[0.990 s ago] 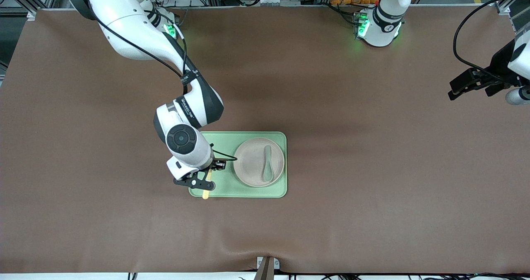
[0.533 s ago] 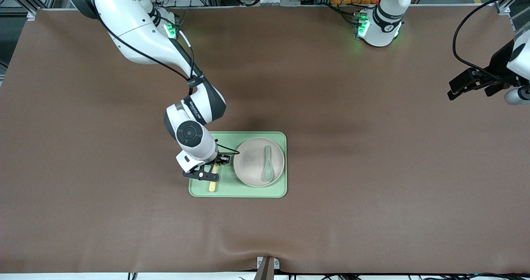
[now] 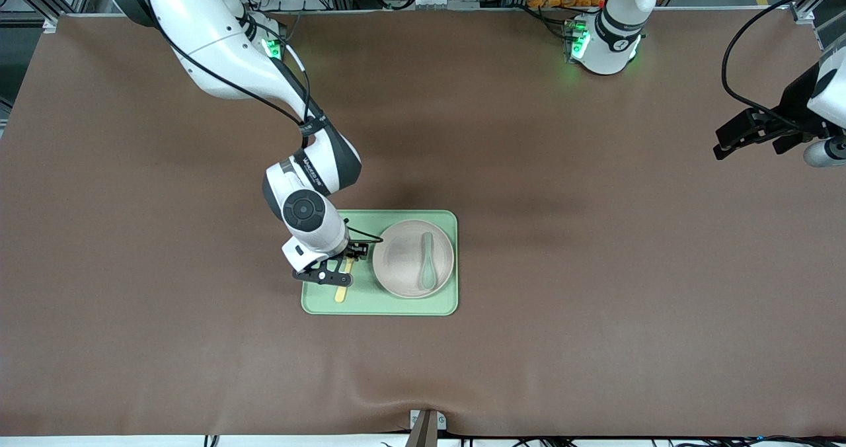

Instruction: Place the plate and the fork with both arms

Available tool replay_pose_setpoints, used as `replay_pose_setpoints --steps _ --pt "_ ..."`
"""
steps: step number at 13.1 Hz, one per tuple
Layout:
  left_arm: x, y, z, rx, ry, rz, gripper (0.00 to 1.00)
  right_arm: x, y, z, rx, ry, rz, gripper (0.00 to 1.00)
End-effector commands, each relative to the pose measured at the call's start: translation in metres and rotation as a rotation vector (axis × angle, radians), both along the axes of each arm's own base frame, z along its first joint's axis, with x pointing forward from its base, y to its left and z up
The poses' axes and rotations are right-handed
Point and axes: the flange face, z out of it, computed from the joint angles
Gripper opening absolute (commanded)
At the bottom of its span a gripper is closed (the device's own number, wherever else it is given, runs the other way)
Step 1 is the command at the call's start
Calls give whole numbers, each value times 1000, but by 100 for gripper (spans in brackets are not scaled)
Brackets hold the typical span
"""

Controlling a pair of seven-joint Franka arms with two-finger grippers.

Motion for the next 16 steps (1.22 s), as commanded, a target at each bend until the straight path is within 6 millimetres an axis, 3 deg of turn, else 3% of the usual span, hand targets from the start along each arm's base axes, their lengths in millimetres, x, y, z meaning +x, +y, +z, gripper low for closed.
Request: replay_pose_setpoints --steps 1,4,9,10,11,12,16 --pt "-1 2 2 20 0 -16 100 9 -35 71 2 -18 -11 100" --pt "-1 2 2 22 2 -16 100 19 -91 140 -16 12 -13 100" --pt "-2 1 3 21 0 -17 100 3 -177 235 -43 52 -27 100" --pt "-2 2 2 21 2 -16 100 1 -207 250 -39 44 -23 100" --pt "-1 2 1 21 3 -16 100 -4 -227 260 -35 40 -13 100" --pt "-2 1 1 19 4 -17 100 -10 -234 273 -35 25 -17 100" --pt "-1 0 0 21 5 -19 100 -50 -277 293 -36 -24 -56 100"
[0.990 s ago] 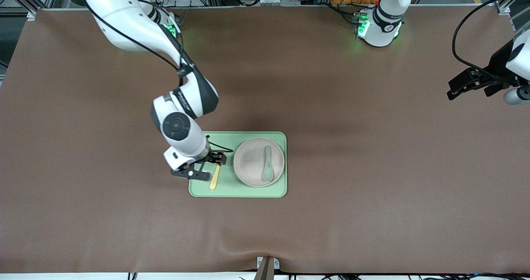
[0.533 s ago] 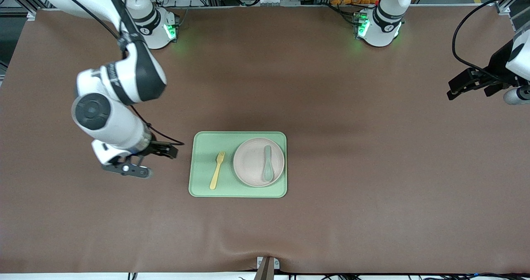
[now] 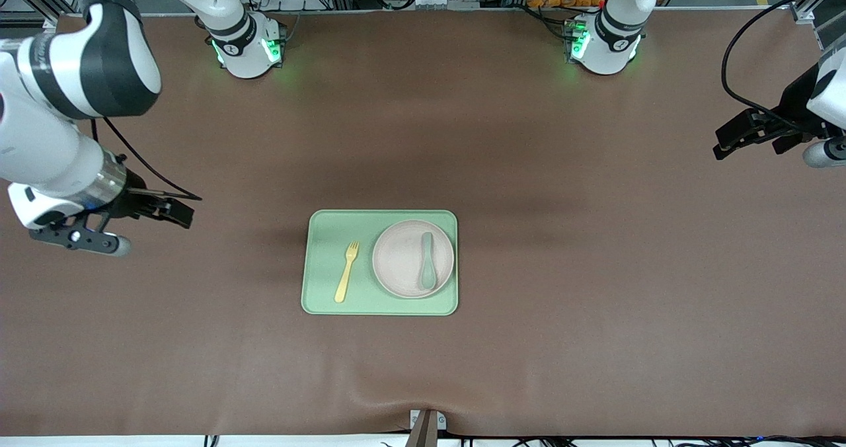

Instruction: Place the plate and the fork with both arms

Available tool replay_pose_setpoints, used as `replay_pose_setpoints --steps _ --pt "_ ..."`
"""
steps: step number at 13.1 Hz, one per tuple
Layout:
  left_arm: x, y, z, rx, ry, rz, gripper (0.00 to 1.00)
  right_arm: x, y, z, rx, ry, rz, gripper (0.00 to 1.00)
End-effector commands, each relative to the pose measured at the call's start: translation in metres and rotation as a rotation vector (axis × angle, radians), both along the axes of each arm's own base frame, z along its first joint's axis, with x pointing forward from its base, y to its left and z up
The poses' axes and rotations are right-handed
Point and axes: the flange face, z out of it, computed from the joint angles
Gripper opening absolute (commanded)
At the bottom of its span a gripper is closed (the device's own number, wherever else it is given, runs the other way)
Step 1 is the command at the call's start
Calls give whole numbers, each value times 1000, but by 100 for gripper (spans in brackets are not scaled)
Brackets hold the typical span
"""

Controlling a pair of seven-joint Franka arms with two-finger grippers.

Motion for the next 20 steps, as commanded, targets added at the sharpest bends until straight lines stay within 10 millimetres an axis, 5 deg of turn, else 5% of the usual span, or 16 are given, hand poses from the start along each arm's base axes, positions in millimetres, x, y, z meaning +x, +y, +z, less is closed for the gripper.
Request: replay_pose_setpoints --steps 1,8,16,20 --pt "-1 2 2 20 1 -15 100 -45 -17 10 19 -55 33 100" --pt "-1 0 1 20 3 -18 100 -66 -61 40 44 -90 127 100" --pt "-2 -7 0 20 6 -18 100 -44 -59 113 39 -234 135 100" --pt "-2 -9 -1 20 7 -21 100 -54 -57 114 45 -147 136 100"
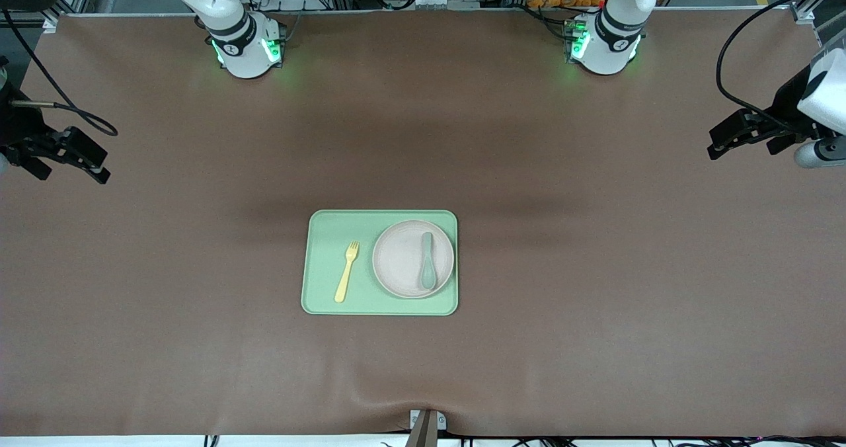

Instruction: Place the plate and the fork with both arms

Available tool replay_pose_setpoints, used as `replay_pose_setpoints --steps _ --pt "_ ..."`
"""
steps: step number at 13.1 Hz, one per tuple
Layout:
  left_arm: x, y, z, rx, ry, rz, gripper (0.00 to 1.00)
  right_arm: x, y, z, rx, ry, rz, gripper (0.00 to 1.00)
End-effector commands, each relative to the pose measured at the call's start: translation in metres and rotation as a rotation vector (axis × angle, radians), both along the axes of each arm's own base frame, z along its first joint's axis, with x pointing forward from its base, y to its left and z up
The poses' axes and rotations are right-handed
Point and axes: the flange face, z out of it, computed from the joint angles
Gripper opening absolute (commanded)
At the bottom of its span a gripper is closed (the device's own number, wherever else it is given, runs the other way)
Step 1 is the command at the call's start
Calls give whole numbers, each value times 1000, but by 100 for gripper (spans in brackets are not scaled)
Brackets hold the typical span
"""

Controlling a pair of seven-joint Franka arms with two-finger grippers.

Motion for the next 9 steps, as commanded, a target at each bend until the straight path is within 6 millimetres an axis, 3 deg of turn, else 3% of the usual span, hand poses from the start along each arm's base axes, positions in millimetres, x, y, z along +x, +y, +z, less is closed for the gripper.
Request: replay_pose_setpoints --steps 1,9 --pt "-2 -1 1 20 3 -8 100 -1 2 10 15 31 16 100" --pt "-2 -1 0 20 5 -6 100 -6 -2 20 15 51 11 100"
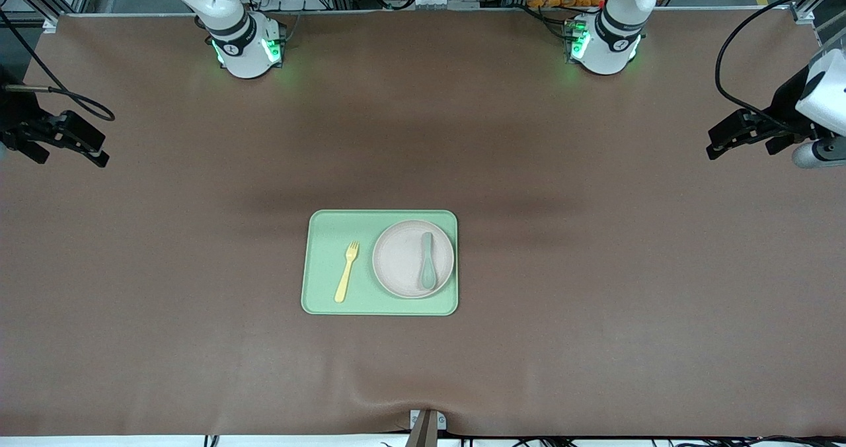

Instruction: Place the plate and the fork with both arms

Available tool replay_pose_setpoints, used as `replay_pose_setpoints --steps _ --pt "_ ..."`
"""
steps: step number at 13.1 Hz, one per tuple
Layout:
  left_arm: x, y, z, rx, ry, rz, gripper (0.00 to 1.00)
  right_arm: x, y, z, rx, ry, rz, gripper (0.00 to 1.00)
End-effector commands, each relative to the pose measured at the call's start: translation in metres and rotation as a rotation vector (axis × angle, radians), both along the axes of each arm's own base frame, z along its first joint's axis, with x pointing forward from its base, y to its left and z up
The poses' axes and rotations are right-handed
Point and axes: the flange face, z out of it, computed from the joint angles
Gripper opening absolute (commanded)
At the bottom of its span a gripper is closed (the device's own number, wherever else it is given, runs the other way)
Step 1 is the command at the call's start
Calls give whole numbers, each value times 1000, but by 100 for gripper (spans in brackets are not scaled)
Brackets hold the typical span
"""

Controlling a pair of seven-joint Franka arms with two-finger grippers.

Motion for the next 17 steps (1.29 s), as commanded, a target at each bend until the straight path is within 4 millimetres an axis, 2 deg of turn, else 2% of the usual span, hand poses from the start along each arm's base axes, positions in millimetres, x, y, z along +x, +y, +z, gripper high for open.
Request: replay_pose_setpoints --steps 1,13,17 --pt "-1 0 1 20 3 -5 100 2 -3 5 14 6 4 100" --pt "-7 1 1 26 34 -16 100 1 -4 -2 14 35 5 100" --pt "-11 3 8 28 31 -14 100 4 -4 -7 15 44 2 100"
